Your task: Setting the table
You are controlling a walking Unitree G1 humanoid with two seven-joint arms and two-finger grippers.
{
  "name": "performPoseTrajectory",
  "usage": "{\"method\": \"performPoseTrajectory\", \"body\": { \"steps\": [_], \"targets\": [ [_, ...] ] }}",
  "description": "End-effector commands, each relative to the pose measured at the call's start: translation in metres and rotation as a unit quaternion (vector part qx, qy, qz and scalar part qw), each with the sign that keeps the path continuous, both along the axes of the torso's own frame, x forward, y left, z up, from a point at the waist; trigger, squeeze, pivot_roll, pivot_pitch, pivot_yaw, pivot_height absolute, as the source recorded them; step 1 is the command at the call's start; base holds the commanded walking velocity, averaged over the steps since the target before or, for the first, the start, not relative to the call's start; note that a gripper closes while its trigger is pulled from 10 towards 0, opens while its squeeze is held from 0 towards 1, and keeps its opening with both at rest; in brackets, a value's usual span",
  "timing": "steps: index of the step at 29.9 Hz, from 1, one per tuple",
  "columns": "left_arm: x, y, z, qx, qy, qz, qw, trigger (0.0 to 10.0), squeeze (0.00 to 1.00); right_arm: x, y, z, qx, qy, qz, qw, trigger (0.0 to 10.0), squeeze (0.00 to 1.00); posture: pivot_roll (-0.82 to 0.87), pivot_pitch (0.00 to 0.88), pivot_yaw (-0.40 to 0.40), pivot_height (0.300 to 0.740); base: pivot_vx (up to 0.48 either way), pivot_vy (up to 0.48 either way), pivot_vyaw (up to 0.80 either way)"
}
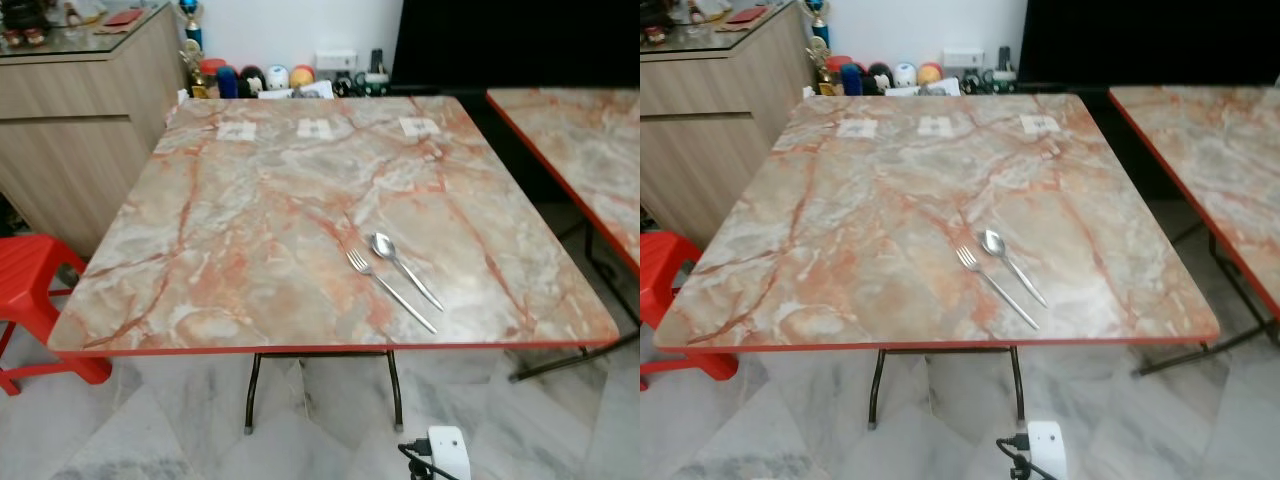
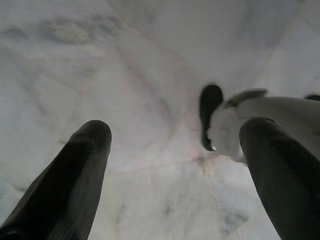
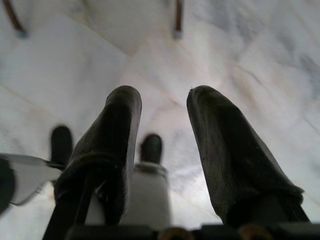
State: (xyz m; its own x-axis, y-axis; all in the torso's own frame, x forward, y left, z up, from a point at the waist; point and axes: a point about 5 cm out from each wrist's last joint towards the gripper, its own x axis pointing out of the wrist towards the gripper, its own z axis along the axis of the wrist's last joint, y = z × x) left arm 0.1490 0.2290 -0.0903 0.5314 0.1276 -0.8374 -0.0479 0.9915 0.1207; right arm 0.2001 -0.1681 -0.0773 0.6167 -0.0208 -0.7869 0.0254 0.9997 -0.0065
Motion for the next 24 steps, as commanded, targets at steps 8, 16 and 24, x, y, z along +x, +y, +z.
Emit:
{"method": "performPoseTrajectory", "body": {
  "steps": [8, 16, 24],
  "targets": [
    [-0.013, 0.0, -0.005, -0.006, 0.017, 0.007, 1.0, 10.0, 0.0, -0.003, 0.0, -0.001, 0.0, -0.004, -0.003, 1.0, 10.0, 0.0, 0.04, 0.069, -0.018, 0.74, 0.0, 0.0, 0.8],
    [-0.021, -0.001, -0.008, -0.008, 0.023, 0.006, 1.0, 10.0, 0.0, -0.003, -0.001, -0.001, 0.003, -0.01, -0.019, 1.0, 10.0, 0.0, 0.04, 0.069, -0.019, 0.74, 0.0, 0.0, 0.36],
    [-0.028, -0.001, -0.01, -0.007, 0.028, 0.007, 1.0, 10.0, 0.0, -0.001, -0.003, 0.004, 0.002, -0.065, -0.052, 0.997, 10.0, 0.0, 0.02, 0.055, -0.034, 0.74, 0.0, 0.0, 0.0]
  ]
}}
